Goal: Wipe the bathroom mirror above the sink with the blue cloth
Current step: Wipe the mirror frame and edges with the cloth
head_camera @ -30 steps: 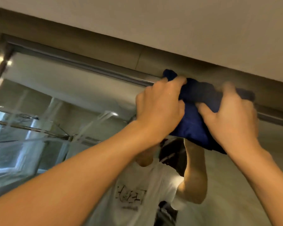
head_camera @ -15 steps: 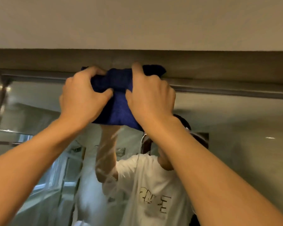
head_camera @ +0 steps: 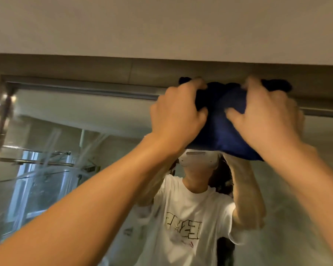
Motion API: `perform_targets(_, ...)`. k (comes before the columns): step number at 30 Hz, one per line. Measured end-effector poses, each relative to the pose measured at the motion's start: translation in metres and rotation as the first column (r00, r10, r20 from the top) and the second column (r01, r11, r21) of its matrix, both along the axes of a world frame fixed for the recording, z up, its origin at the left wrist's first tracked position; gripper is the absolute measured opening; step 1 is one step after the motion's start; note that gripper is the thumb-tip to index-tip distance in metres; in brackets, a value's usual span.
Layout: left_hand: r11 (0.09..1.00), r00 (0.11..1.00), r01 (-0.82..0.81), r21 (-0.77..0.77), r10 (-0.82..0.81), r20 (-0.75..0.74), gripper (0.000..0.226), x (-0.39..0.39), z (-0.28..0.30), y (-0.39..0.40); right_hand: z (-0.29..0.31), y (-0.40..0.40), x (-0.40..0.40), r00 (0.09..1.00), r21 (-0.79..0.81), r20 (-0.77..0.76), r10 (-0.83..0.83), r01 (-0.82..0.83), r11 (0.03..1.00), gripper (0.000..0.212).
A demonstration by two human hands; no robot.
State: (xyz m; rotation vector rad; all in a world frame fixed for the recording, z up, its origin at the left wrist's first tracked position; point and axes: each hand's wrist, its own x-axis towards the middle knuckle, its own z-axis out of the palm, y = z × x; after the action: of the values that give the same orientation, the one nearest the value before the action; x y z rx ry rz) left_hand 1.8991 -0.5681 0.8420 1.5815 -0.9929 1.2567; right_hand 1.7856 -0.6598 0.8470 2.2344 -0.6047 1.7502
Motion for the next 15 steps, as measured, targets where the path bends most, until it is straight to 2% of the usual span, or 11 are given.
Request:
perform_targets(8,0.988,0.986,-0.114,-0.100,0.100,-0.133,0.044,0.040,-0.001,0.057,0.006,0.040,0.064,0.999,-0.141,-0.009,0.052,-0.052,0.989,0.036)
perform_targets(12,0.983,0.988,-0.102,-0.150,0.083,-0.132,0.045,0.029,-0.005,0.039,0.005,0.026,0.051,0.996,-0.179,-0.009,0.084,-0.084,0.980,0.041)
perform_targets(15,0.988,0.996,-0.048,-0.150,0.036,-0.079,0.044,0.007,-0.006,0.012,0.001,0.002,0.022,0.997,-0.149,-0.016,0.081,-0.083,0.985,0.046)
